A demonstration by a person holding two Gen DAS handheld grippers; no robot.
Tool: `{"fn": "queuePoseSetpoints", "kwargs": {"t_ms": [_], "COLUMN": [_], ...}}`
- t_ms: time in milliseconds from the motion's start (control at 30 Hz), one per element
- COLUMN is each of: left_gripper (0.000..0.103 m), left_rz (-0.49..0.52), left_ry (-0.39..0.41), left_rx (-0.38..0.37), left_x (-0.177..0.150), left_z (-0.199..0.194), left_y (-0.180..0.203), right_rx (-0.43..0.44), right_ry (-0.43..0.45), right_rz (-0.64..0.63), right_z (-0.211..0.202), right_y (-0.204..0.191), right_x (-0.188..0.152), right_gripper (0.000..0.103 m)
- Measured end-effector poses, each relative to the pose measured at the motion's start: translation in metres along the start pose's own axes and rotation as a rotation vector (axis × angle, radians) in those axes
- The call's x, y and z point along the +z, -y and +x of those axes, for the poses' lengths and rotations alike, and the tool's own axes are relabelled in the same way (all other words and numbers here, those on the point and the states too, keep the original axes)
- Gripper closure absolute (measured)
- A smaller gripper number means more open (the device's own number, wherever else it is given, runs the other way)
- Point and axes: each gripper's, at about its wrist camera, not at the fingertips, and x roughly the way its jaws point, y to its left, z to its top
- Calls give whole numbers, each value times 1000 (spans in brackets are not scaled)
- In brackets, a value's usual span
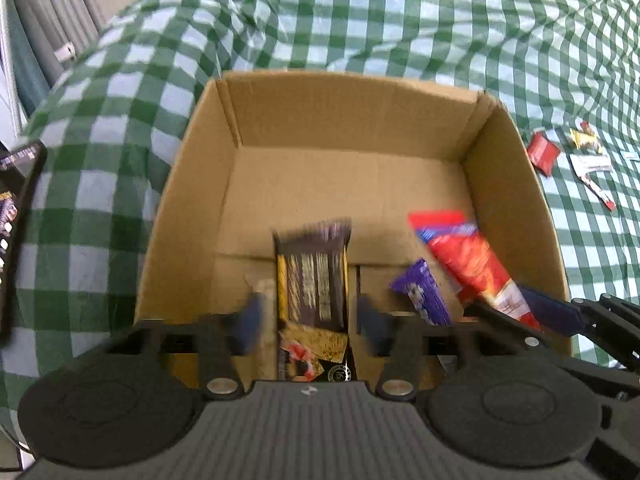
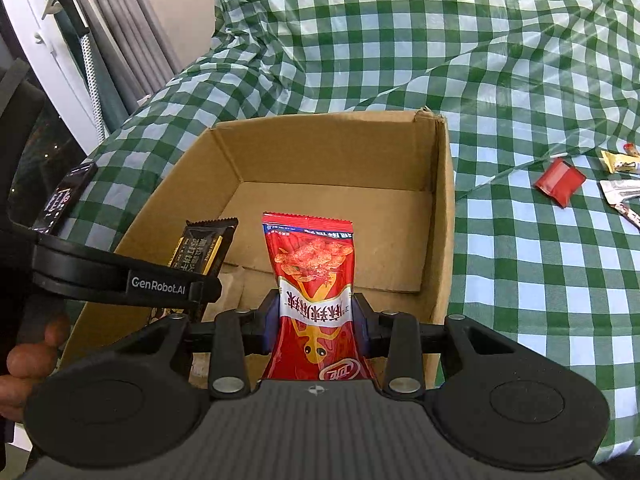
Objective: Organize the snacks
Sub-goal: 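Open both tools to drop the biscuit pack and chip bag into the box, then lift both tools out of the box and move toward the remaining snacks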
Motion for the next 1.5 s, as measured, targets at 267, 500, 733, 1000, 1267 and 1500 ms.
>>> {"fn": "queuePoseSetpoints", "kwargs": {"t_ms": [267, 500, 733, 1000, 1267, 1500], "left_gripper": [0, 0, 0, 0, 0, 0], "left_rz": [-56, -54, -51, -56, -44, -36], "left_ry": [-1, -11, 20, 72, 128, 156], "left_rx": [22, 38, 56, 67, 69, 69], "left_x": [-6, -44, -93, -137, -156, -164], "left_z": [-22, -58, -105, -146, -175, -189], "left_y": [-18, -15, -14, -10, -3, 0], "right_rx": [-22, -22, -25, -50, -36, -34], "right_ry": [37, 1, 29, 134, 197, 232], "right_rz": [86, 70, 39, 3, -72, -84], "right_z": [-18, -59, -109, -163, -194, -210], "right_y": [10, -7, -25, -34, -52, -57], "right_x": [8, -24, -57, -80, -93, -99], "right_gripper": [18, 12, 11, 8, 5, 3]}}
